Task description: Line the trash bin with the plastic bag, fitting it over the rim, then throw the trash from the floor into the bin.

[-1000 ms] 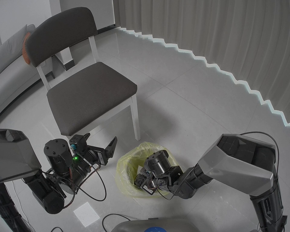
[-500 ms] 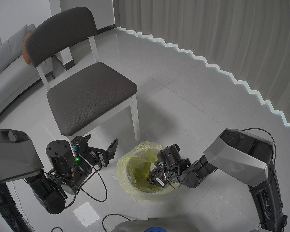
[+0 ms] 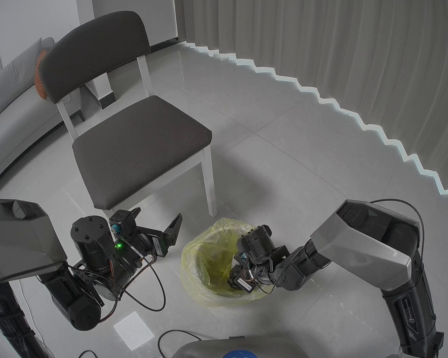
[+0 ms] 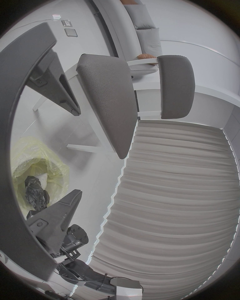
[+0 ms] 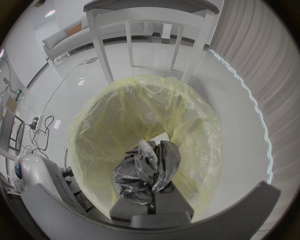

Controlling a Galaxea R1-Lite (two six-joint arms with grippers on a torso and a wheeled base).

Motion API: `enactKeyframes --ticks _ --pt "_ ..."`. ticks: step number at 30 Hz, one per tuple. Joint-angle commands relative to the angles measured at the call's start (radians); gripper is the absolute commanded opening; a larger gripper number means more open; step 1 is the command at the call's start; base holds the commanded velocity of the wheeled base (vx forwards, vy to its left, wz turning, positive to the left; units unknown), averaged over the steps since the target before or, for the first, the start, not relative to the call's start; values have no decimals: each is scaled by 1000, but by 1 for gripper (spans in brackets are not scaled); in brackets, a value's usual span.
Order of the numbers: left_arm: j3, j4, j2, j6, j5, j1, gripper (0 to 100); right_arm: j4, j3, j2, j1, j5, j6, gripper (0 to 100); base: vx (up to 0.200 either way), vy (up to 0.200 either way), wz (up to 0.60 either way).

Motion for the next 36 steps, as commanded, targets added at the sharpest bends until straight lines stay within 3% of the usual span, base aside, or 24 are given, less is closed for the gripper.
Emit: enactKeyframes --ticks 1,12,19,24,36 --pt "0 -16 -2 -1 1 -3 100 24 -8 -2 -28 -1 -1 0 0 0 0" --pt "7 -18 -4 1 1 -4 100 61 -37 -2 -33 -26 -1 0 0 0 0" --pt "9 -18 -5 -1 2 -1 100 107 -135 25 79 -24 2 0 0 0 0" --pt "9 -18 -5 -1 1 3 100 110 -146 32 113 -26 38 0 0 0 0" --pt "9 -16 -13 -1 1 2 100 113 -140 36 -42 -30 44 0 0 0 0"
